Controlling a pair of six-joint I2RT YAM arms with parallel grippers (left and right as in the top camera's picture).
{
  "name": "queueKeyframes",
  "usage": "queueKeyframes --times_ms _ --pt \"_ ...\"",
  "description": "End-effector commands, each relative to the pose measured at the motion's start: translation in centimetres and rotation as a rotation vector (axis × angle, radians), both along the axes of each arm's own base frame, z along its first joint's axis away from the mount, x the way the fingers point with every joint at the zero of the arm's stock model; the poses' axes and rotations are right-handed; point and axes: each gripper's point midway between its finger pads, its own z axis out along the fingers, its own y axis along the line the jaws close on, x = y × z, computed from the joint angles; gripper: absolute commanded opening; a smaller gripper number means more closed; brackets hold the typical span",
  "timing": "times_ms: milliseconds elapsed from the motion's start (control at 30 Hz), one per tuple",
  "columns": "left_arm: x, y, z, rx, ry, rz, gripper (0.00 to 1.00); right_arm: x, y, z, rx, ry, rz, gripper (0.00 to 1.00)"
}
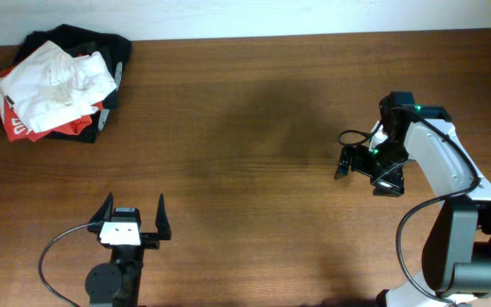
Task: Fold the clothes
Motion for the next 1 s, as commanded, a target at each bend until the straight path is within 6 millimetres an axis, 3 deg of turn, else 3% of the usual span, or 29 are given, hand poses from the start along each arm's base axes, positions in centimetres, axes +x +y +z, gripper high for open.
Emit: queueKeyframes --times_ms 0,233,367,500,633,733,967 --pt "0.0 -0.2 -0.1 -0.012 0.002 -0.013 0.99 0.3 -0.1 0.2 -0.002 -0.013 0.007 0.99" --pt "0.0 -0.2 -0.1 -0.012 0.002 -0.013 0.99 0.5 -0.1 0.4 -0.003 -0.028 0.007 0.99" --pt "0.0 -0.2 -0.1 -0.012 0.002 -0.013 0.99 0.8 0.3 2.3 -0.008 -0.099 0.022 0.99" --pt "0.0 -0.2 -0.1 -0.012 0.002 -0.013 0.99 0.7 0.3 7.3 -0.020 -0.280 0.022 0.99" --pt "0.0 -0.2 -0.1 -0.012 0.002 -0.013 0.99 -0.7 0.4 13.7 -0.036 -0.515 0.021 0.99" --pt "0.0 -0.2 -0.1 -0.012 0.002 -0.013 0.99 -3.2 0.5 19.0 -0.050 -0.723 0.021 0.99" --pt "0.0 -0.2 -0.1 -0.012 0.002 -0.013 0.99 -10.1 0.9 26.6 -0.075 -1.094 0.019 0.99"
